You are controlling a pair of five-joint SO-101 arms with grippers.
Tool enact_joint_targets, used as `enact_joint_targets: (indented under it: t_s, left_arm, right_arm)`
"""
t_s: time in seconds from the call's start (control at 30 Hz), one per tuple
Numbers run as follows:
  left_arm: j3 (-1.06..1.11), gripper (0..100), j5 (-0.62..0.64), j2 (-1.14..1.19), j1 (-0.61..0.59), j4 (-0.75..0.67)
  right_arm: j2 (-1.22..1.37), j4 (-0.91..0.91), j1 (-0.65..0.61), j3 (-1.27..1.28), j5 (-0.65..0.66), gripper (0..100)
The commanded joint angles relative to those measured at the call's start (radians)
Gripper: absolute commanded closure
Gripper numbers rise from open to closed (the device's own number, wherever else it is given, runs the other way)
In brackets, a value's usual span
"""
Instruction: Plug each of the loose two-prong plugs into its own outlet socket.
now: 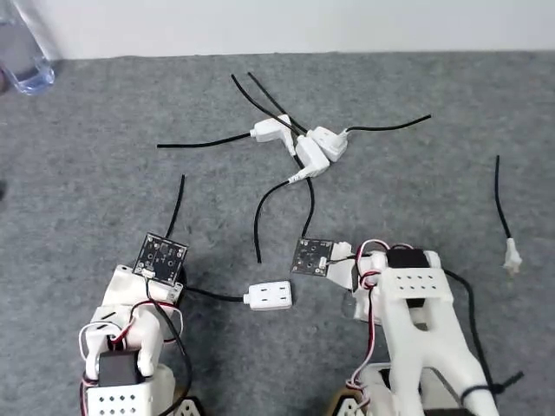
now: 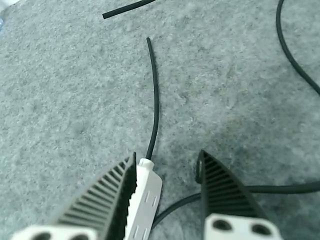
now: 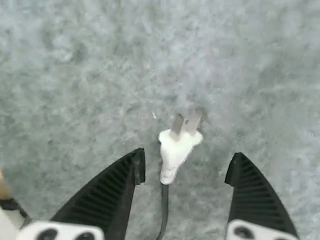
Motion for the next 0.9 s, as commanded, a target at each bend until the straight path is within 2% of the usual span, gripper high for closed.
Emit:
enact_joint_targets:
  t_s: [0.0, 0.33, 0.57, 0.87]
  left_arm:
    - [-0.005, 81, 0.003, -0.005, -0.008, -0.023]
    - [-0.005, 81, 0.003, -0.005, -0.009, -0.023]
    - [-0.005, 81, 0.003, -0.005, -0.009, -0.023]
    - [-0.005, 81, 0.003, -0.005, -0.006, -0.026]
  right_arm:
    - [-0.059, 0.035, -0.008, -0.046, -0.012, 73.3]
    - [-0.051, -0.051, 0.062, -0.035, 0.014, 73.4]
    - [0.128, -0.154, 0.064, -0.032, 0.014, 79.4]
    - [0.183, -0.099, 0.065, -0.11, 0.008, 77.5]
